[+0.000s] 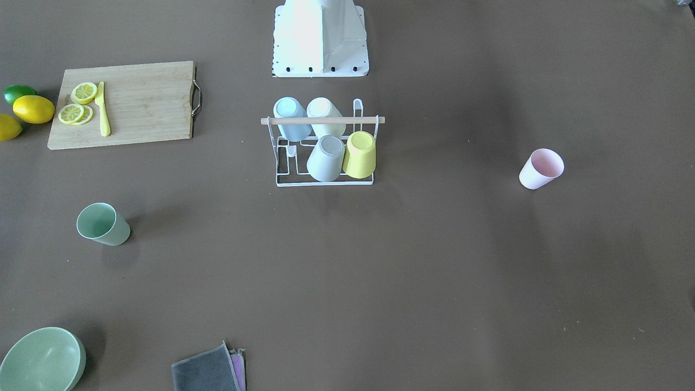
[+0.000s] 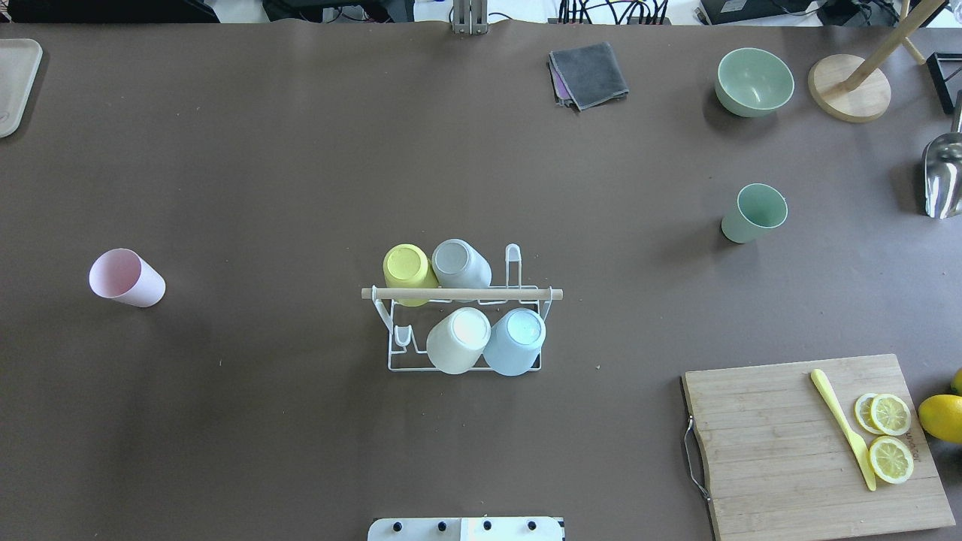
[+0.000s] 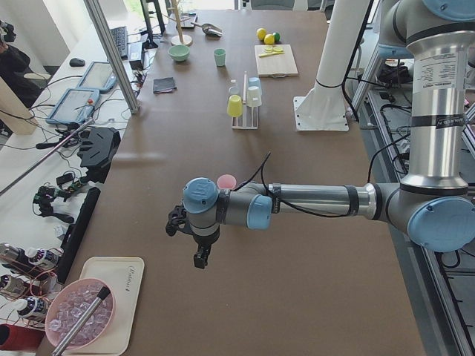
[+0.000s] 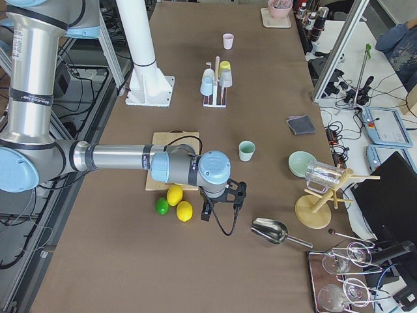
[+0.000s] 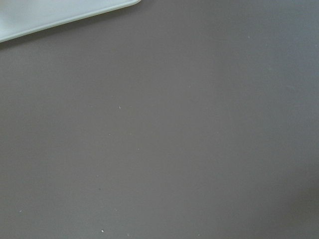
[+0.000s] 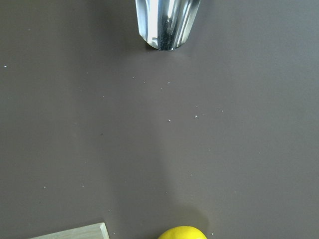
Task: Place cup on cup holder
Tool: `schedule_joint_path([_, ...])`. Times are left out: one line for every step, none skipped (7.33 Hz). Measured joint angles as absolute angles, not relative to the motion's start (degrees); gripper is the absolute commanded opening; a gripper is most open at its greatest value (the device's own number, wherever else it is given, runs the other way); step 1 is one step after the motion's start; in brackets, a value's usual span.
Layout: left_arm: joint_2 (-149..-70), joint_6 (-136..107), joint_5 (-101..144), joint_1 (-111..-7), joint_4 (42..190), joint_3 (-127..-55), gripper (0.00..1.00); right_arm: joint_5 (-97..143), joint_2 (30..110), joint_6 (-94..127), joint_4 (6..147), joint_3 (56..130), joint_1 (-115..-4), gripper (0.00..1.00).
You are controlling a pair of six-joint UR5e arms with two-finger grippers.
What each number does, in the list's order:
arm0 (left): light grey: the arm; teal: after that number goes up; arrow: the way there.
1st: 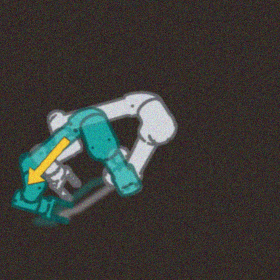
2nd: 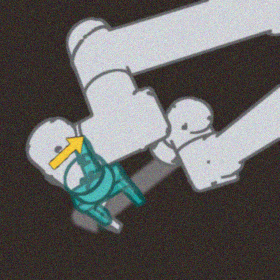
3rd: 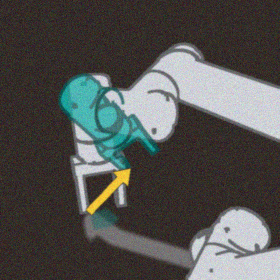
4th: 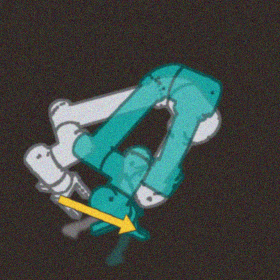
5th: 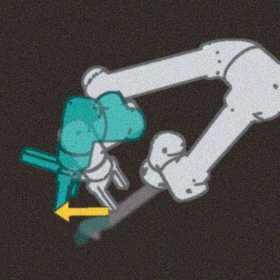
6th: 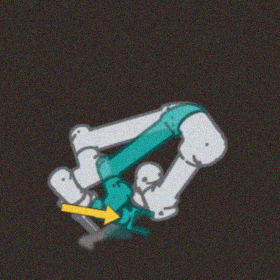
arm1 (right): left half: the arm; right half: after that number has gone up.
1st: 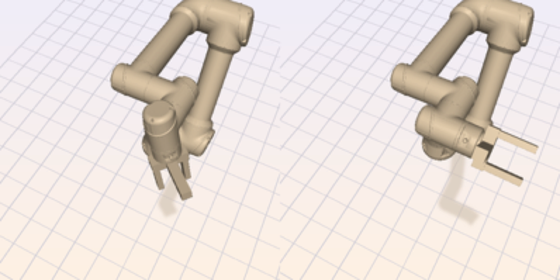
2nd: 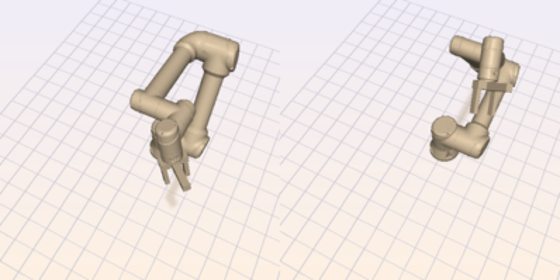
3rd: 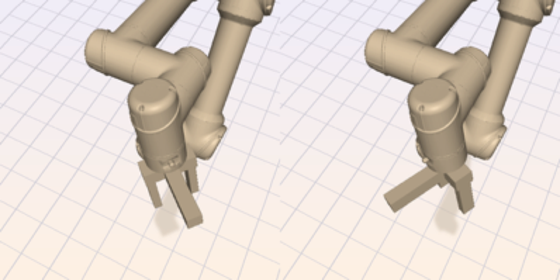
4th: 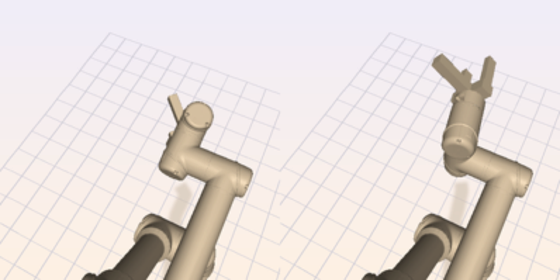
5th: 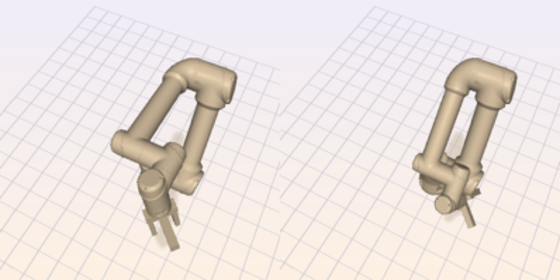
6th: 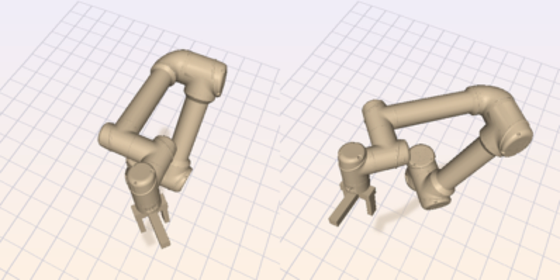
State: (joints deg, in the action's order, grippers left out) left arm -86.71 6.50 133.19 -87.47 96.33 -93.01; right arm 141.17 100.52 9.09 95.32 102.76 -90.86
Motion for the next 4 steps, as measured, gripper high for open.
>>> schedule_joint_path([-86.8, 6.5, 133.2, -87.5, 96.3, -93.0, 0.98, 141.2, 99.5, 9.2, 95.3, 102.4, -90.6, 1.00])
schedule_joint_path([-87.0, 6.5, 133.2, -87.5, 96.3, -92.9, 0.98, 141.3, 97.5, 9.5, 95.4, 101.5, -90.3, 1.00])
schedule_joint_path([-87.1, 6.5, 133.2, -87.5, 96.2, -92.8, 0.98, 141.0, 95.4, 9.8, 95.5, 101.0, -89.2, 1.00])
schedule_joint_path([-87.3, 6.5, 133.2, -87.4, 96.0, -92.7, 0.98, 139.9, 93.2, 9.9, 95.4, 100.9, -86.8, 1.00])
